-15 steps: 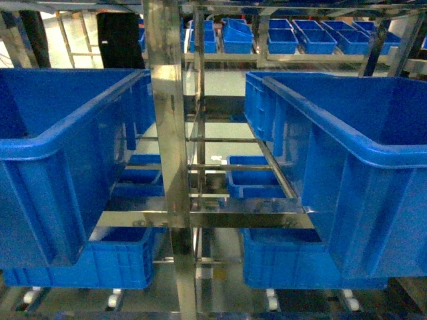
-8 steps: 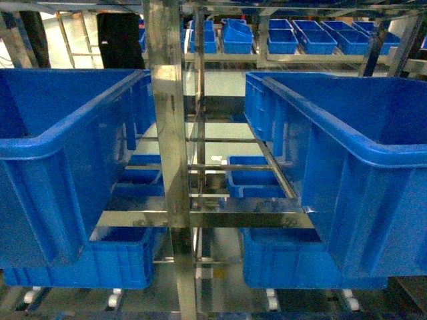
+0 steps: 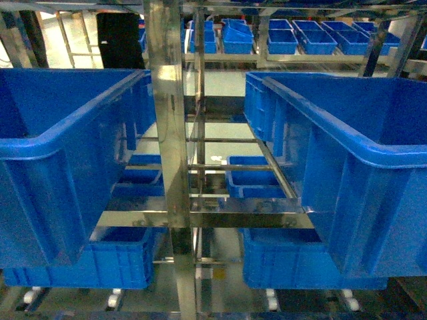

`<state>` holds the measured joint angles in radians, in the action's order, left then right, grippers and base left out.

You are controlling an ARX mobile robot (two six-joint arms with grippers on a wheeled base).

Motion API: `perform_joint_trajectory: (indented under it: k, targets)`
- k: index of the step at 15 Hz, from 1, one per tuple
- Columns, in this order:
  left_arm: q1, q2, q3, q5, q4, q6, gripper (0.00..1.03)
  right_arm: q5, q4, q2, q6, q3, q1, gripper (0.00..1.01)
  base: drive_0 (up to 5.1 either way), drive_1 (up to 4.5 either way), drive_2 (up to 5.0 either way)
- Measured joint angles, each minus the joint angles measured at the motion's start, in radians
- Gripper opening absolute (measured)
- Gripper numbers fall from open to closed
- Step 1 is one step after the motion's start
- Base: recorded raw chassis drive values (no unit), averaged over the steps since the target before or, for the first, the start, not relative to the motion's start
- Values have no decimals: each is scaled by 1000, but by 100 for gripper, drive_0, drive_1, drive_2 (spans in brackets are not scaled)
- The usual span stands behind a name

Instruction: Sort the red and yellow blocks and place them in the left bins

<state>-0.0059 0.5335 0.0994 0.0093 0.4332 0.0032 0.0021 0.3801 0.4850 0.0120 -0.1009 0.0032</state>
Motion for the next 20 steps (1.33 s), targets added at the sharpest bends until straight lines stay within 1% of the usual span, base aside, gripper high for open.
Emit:
perform_joint_trajectory:
  k: [1,6,7,12,13,15,16,17,18,19,20]
  targets:
    - [8,-31,-17,-12,-18,0,2,1,-17,-37,0,18,0,2,0,0,0]
    - [6,-175,-60,-11,-119,0,2,0,-102,-164,0,61,-3,2,0,0,0]
    - [6,-201,-87,-9,-110,0,2,0,-81,-191,-1,87,-3,2,0,0,0]
    - [6,-335,-87,-10,-233,0,2,-2,-201,-308,-1,87,-3,2,0,0,0]
    - [6,-357,-87,-10,-256,0,2,-5,-360,-409,-2,86,-3,2,0,0,0]
    - [6,-364,-87,-11,-263,0,2,-2,-392,-454,-2,86,-3,2,0,0,0]
    - [6,-387,-86,-11,-302,0,2,-2,-381,-478,-1,86,-3,2,0,0,0]
    - [6,-438,-86,-9,-373,0,2,-6,-362,-480,-1,85,-3,2,0,0,0]
    - [6,-520,-86,-12,-445,0,2,-2,-386,-480,-2,86,-3,2,0,0,0]
    - [6,-522,-80,-13,-426,0,2,-3,-387,-478,-1,86,-3,2,0,0,0]
    - [6,-523,-86,-13,-447,0,2,-2,-380,-480,-1,86,-3,2,0,0,0]
